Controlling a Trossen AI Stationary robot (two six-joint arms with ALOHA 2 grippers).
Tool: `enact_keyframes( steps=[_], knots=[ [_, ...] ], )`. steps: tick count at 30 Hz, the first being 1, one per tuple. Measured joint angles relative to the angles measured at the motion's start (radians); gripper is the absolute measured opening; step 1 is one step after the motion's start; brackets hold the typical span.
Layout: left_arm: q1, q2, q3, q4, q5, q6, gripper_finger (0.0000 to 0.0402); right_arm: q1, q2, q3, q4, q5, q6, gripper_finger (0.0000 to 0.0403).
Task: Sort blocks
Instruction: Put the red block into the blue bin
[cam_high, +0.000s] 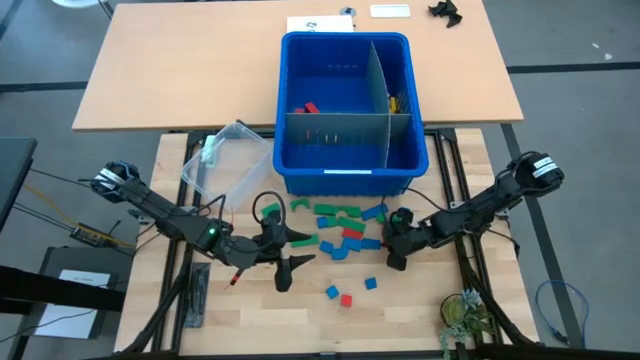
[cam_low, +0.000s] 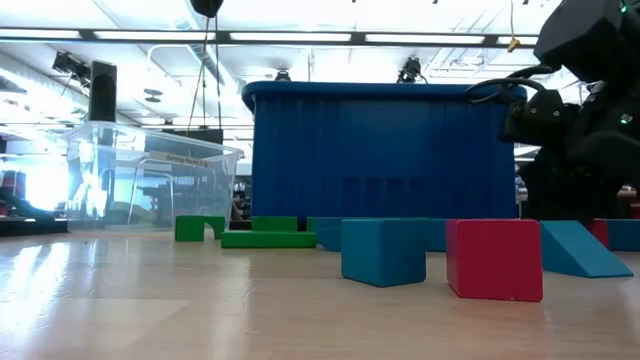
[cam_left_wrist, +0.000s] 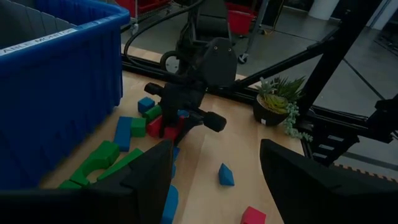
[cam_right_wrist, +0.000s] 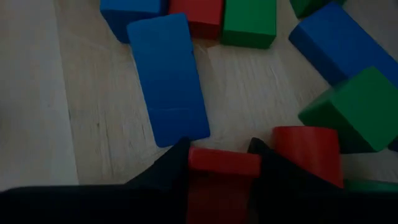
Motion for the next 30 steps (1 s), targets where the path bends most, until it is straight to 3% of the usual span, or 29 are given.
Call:
enact_keyframes(
  steps=[30],
  knots=[
    [0.0, 0.0, 0.0, 0.0, 0.0, 0.0, 0.0248, -0.001, 0.003, -0.004, 0.09, 0.034, -0.037, 0.0129]
  ],
)
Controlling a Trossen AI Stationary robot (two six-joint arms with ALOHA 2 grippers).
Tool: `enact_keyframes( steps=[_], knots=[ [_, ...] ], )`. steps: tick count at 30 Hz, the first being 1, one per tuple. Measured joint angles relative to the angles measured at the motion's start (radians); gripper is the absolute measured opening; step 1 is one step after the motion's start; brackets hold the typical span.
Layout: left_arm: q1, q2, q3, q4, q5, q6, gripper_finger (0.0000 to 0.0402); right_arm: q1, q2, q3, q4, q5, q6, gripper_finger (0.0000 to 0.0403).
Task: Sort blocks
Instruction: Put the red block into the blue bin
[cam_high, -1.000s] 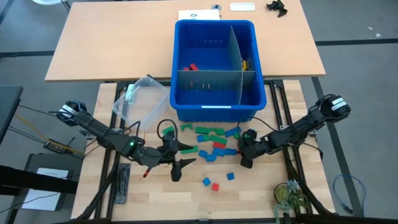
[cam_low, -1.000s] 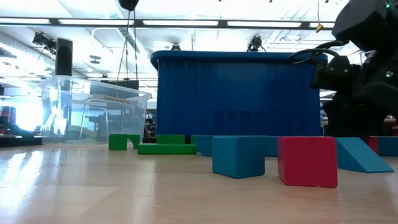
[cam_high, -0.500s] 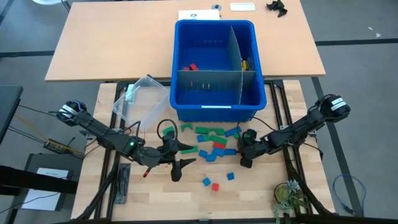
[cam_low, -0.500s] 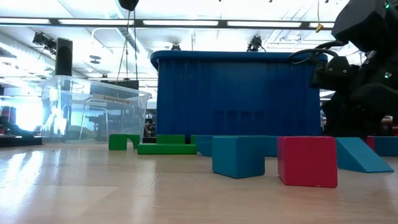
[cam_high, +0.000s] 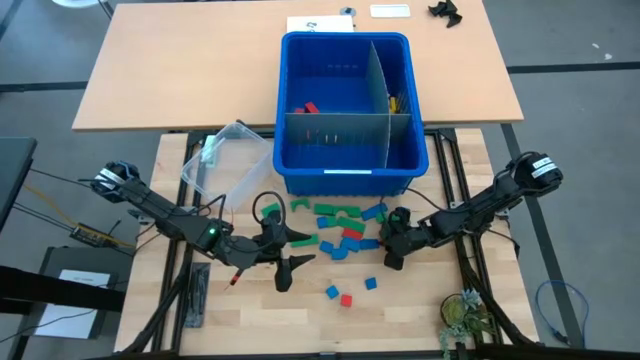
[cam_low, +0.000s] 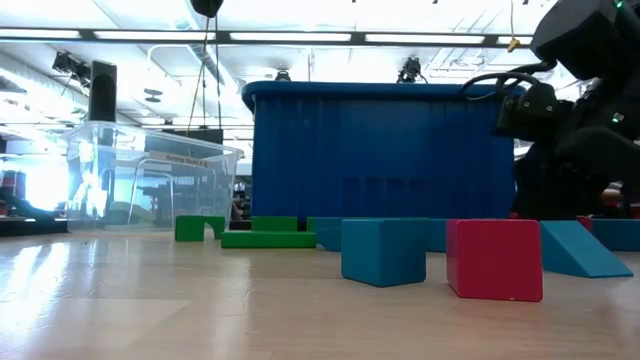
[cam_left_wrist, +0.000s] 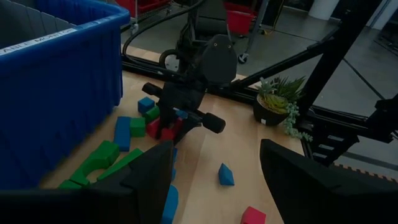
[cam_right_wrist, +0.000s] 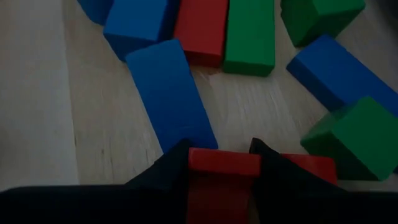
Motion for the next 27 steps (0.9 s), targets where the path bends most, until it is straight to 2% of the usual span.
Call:
enact_keyframes(
  steps=[27],
  knots=[
    [0.0, 0.0, 0.0, 0.0, 0.0, 0.0, 0.0248, -0.026, -0.002, 0.002, 0.002, 0.018, 0.002, 0.0129]
  ],
)
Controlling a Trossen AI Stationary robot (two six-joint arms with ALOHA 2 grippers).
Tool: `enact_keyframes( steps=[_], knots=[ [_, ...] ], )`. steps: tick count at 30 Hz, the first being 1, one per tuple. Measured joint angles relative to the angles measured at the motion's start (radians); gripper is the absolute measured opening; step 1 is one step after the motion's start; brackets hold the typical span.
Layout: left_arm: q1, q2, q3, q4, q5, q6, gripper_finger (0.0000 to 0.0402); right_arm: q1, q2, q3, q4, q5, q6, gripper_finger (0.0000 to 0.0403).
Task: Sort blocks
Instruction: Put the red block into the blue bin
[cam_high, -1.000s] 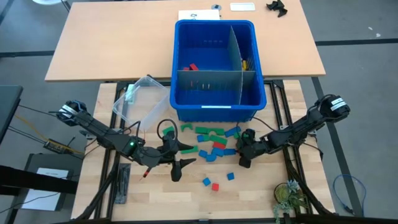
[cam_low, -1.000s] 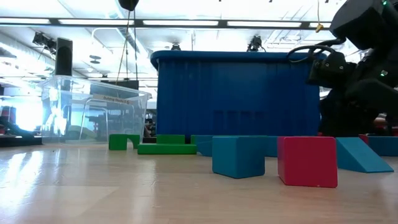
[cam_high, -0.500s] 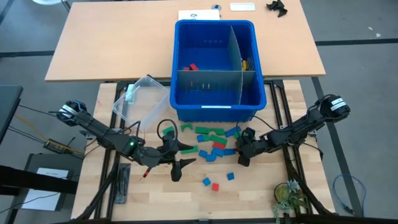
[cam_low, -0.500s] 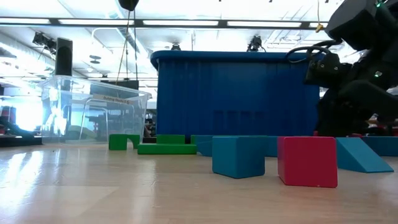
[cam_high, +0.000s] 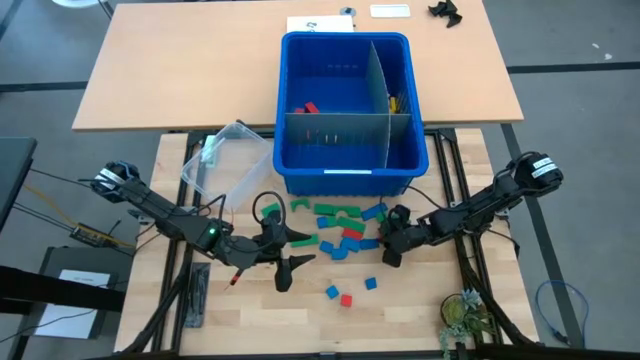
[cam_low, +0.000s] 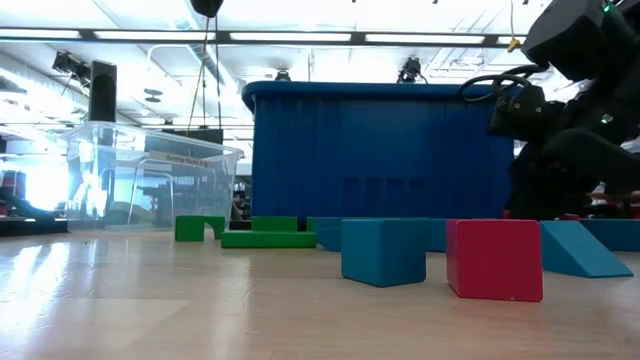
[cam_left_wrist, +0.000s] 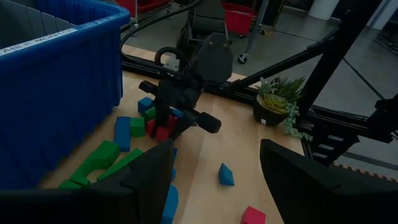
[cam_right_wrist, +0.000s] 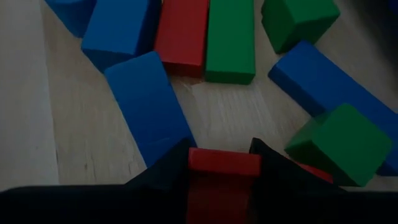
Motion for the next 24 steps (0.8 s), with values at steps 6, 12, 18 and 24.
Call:
enact_keyframes(
  steps=[6, 12, 18, 24],
  knots=[
    [0.0, 0.0, 0.0, 0.0, 0.0, 0.0, 0.0248, 0.0, 0.0, 0.0, 0.0, 0.015, -0.003, 0.0129],
    [0.0, 0.0, 0.0, 0.0, 0.0, 0.0, 0.0248, 0.006, 0.0, 0.0, 0.0, 0.016, -0.003, 0.0129],
    [0.0, 0.0, 0.0, 0.0, 0.0, 0.0, 0.0248, -0.003, 0.0, 0.0, 0.009, 0.045, -0.008, 0.0129],
    [0.0, 0.0, 0.0, 0.0, 0.0, 0.0, 0.0248, -0.003, 0.0, 0.0, 0.01, 0.047, -0.009, 0.0129]
  ],
)
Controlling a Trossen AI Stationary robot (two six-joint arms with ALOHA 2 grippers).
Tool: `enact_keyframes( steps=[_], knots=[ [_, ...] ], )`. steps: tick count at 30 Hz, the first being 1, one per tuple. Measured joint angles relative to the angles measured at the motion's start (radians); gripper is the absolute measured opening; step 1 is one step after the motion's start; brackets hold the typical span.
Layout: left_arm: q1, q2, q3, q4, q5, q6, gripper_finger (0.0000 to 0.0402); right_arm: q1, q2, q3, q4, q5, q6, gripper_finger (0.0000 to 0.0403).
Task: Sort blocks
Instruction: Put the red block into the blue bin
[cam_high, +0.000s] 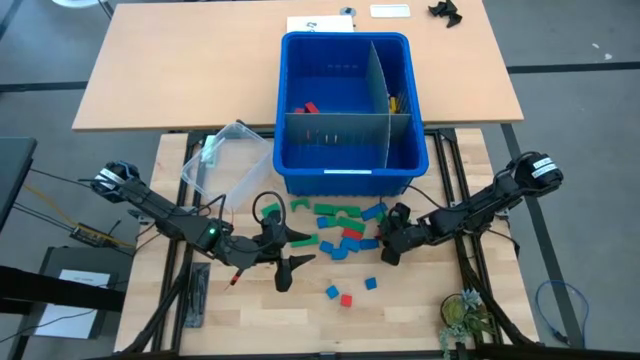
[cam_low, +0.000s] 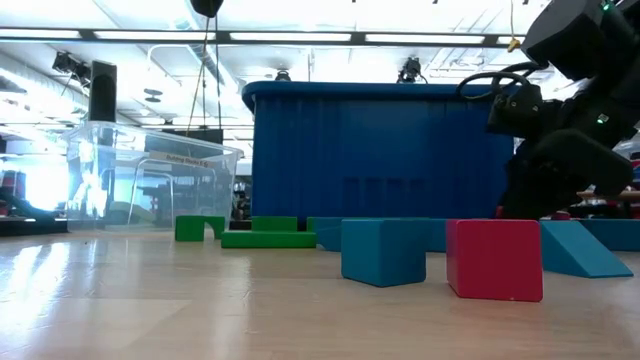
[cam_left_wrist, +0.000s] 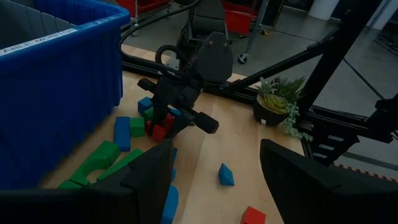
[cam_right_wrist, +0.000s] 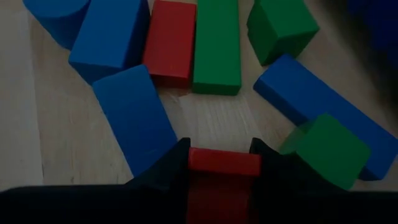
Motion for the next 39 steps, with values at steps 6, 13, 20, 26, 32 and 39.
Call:
enact_keyframes(
  steps=[6, 13, 20, 26, 32, 39],
  knots=[
    [0.0, 0.0, 0.0, 0.0, 0.0, 0.0, 0.0248, 0.0, 0.0, 0.0, 0.002, -0.004, 0.0, 0.0129],
    [0.0, 0.0, 0.0, 0.0, 0.0, 0.0, 0.0248, 0.0, 0.0, 0.0, 0.002, -0.004, -0.009, 0.0129],
    [0.0, 0.0, 0.0, 0.0, 0.0, 0.0, 0.0248, 0.0, 0.0, 0.0, 0.002, -0.004, -0.009, 0.0129],
    [0.0, 0.0, 0.0, 0.0, 0.0, 0.0, 0.0248, 0.002, 0.0, 0.0, 0.002, -0.008, -0.009, 0.0129],
    [0.0, 0.0, 0.0, 0.0, 0.0, 0.0, 0.0248, 0.001, 0.0, 0.0, 0.053, -0.005, -0.042, 0.0129],
    [0.0, 0.0, 0.0, 0.0, 0.0, 0.0, 0.0248, 0.015, -0.002, 0.013, 0.121, -0.007, -0.111, 0.0129]
  ],
)
